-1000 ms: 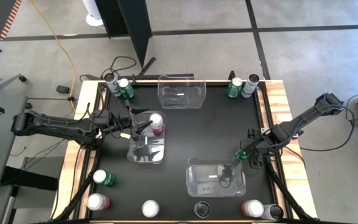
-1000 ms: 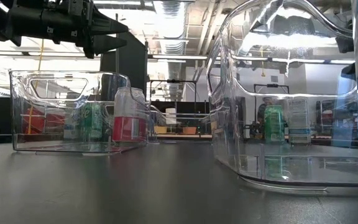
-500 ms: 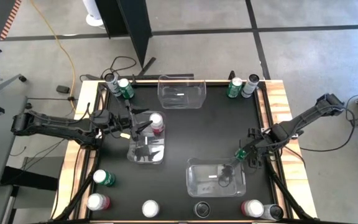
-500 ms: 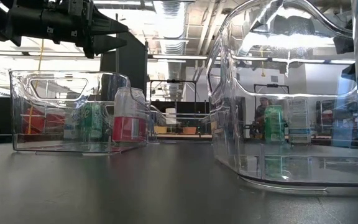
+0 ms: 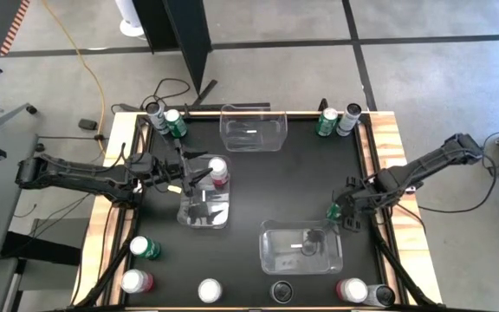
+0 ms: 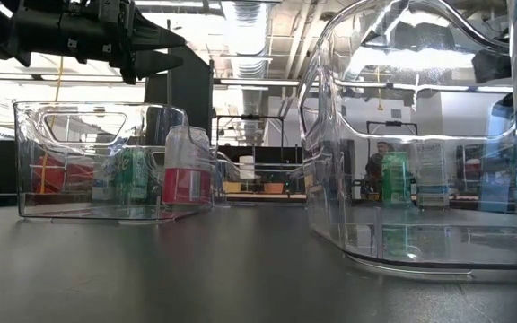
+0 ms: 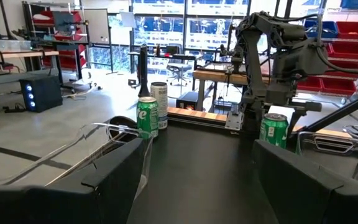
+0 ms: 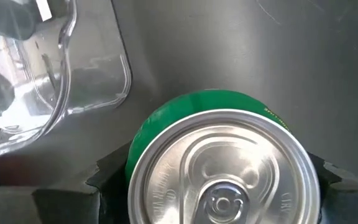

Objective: Sort soda cans
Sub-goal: Put the green soda can into the top transparent bin

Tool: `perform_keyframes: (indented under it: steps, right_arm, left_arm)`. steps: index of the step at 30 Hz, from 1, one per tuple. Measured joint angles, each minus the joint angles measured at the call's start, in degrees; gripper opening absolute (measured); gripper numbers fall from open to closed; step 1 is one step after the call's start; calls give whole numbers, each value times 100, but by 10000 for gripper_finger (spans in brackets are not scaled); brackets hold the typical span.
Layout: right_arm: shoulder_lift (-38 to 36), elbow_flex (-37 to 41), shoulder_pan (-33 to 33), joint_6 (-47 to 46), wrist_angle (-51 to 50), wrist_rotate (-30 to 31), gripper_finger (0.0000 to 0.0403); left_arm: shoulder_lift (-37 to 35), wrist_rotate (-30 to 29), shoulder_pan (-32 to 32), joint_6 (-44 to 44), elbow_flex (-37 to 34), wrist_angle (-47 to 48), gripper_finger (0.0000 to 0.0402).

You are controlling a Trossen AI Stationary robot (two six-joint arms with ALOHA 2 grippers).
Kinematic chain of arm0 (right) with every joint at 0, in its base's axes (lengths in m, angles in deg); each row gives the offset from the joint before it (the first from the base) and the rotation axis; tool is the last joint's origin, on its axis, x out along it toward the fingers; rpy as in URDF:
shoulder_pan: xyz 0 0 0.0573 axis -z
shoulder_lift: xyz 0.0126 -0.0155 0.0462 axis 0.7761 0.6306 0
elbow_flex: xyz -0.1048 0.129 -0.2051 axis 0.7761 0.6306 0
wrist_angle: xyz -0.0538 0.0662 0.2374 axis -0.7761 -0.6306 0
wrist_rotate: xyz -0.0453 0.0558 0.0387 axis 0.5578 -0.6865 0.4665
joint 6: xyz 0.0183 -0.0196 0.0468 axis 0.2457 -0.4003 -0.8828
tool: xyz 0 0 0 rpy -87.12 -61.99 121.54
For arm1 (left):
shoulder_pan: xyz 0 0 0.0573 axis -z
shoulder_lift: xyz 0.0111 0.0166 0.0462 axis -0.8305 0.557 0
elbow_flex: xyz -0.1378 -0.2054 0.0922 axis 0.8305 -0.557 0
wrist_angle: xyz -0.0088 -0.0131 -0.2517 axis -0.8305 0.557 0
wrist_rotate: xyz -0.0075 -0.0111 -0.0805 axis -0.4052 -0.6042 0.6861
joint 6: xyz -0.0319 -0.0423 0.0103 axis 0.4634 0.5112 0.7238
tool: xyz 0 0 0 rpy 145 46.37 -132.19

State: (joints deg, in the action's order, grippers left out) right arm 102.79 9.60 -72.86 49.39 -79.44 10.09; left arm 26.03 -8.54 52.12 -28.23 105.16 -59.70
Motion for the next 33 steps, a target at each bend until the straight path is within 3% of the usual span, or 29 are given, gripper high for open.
perform_keyframes:
  steps: [17,33]
  right_arm:
    - [9,-259,472,24,-88,276,310]
    - [7,-469,1487,519,-77,299,310]
  left_arm:
    - [0,0,-2,-2,0,1,295]
    - [0,0,-2,-9,0,-10,295]
